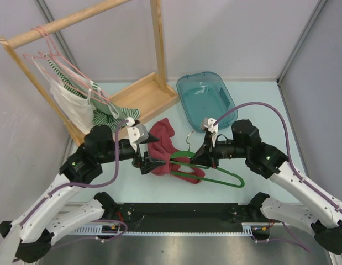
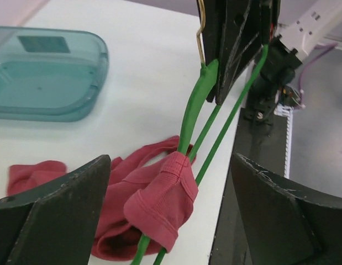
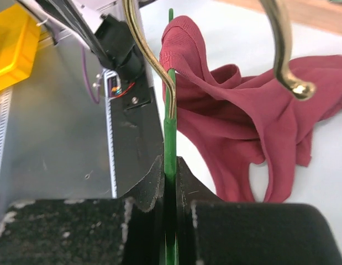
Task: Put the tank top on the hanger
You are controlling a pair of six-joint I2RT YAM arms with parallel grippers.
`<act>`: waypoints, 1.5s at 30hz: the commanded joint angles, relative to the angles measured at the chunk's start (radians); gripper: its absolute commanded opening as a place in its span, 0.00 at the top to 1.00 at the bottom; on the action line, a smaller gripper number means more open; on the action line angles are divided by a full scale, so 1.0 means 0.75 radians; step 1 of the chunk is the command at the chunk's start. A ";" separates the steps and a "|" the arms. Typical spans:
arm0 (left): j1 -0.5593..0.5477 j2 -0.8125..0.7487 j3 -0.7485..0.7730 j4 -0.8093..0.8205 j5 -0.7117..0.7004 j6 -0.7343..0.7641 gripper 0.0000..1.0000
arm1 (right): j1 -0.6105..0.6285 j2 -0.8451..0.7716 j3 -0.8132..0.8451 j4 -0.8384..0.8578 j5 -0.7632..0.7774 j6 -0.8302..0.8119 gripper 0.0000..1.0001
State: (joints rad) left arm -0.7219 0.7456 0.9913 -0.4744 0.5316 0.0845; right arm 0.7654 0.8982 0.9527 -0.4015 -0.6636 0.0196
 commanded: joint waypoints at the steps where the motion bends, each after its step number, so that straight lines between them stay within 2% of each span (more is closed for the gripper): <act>1: -0.005 0.037 -0.082 0.076 0.179 0.026 0.07 | -0.014 0.017 0.086 -0.001 -0.146 -0.022 1.00; 5: -0.005 0.112 -0.088 0.027 0.344 0.039 0.11 | -0.016 0.034 0.118 -0.021 -0.160 -0.071 1.00; 8: -0.005 0.153 -0.105 0.005 0.410 0.047 0.18 | -0.018 0.044 0.141 -0.029 -0.171 -0.079 1.00; 11: -0.007 0.161 -0.121 0.009 0.479 0.053 0.31 | -0.018 0.054 0.151 -0.027 -0.181 -0.090 1.00; 12: -0.007 0.161 -0.121 0.009 0.494 0.059 0.39 | -0.020 0.060 0.153 -0.027 -0.187 -0.094 1.00; 14: -0.005 0.163 -0.129 0.009 0.526 0.063 0.47 | -0.024 0.070 0.157 -0.027 -0.201 -0.100 1.00; 15: -0.005 0.161 -0.129 0.009 0.539 0.071 0.59 | -0.025 0.083 0.159 -0.027 -0.217 -0.102 1.00; 17: -0.005 0.166 -0.137 0.011 0.569 0.080 0.67 | -0.031 0.097 0.161 -0.027 -0.236 -0.106 1.00; 20: -0.005 0.164 -0.150 0.009 0.594 0.096 0.86 | -0.035 0.124 0.178 -0.050 -0.275 -0.118 1.00; 21: -0.005 0.166 -0.152 0.001 0.592 0.108 1.00 | -0.037 0.128 0.182 -0.052 -0.279 -0.124 1.00; 26: -0.005 0.172 -0.174 -0.026 0.588 0.143 1.00 | -0.047 0.136 0.188 -0.064 -0.253 -0.141 1.00; 28: -0.003 0.168 -0.174 -0.026 0.505 0.141 1.00 | -0.067 0.136 0.192 -0.064 -0.212 -0.133 0.73; 29: -0.005 0.166 -0.174 -0.024 0.451 0.137 1.00 | -0.082 0.136 0.196 -0.066 -0.189 -0.120 0.54; 30: 0.001 0.153 -0.176 -0.018 0.299 0.125 1.00 | -0.112 0.136 0.198 -0.066 -0.120 -0.110 0.25; 32: 0.013 0.135 -0.197 0.011 0.131 0.100 1.00 | -0.165 0.134 0.202 -0.054 0.013 -0.043 0.13; 33: 0.036 0.127 -0.205 0.023 -0.004 0.084 1.00 | -0.190 0.132 0.200 -0.044 0.070 -0.032 0.09; 37: 0.087 0.059 -0.248 0.086 -0.177 0.039 1.00 | -0.349 0.116 0.186 -0.017 0.352 0.125 0.08; 41: 0.120 0.018 -0.281 0.119 -0.340 -0.002 1.00 | -0.391 0.077 0.155 -0.052 0.645 0.262 0.10; 43: 0.132 0.018 -0.285 0.123 -0.373 -0.010 1.00 | -0.380 0.032 0.096 -0.029 0.650 0.323 0.11; 45: 0.142 0.022 -0.287 0.125 -0.386 -0.025 1.00 | -0.348 -0.013 -0.038 0.007 0.621 0.405 0.19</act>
State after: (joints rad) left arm -0.6334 0.7734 0.7788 -0.4633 0.3386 0.1036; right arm 0.4755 0.9615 1.0351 -0.4458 -0.2909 0.1780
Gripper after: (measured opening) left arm 0.102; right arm 0.866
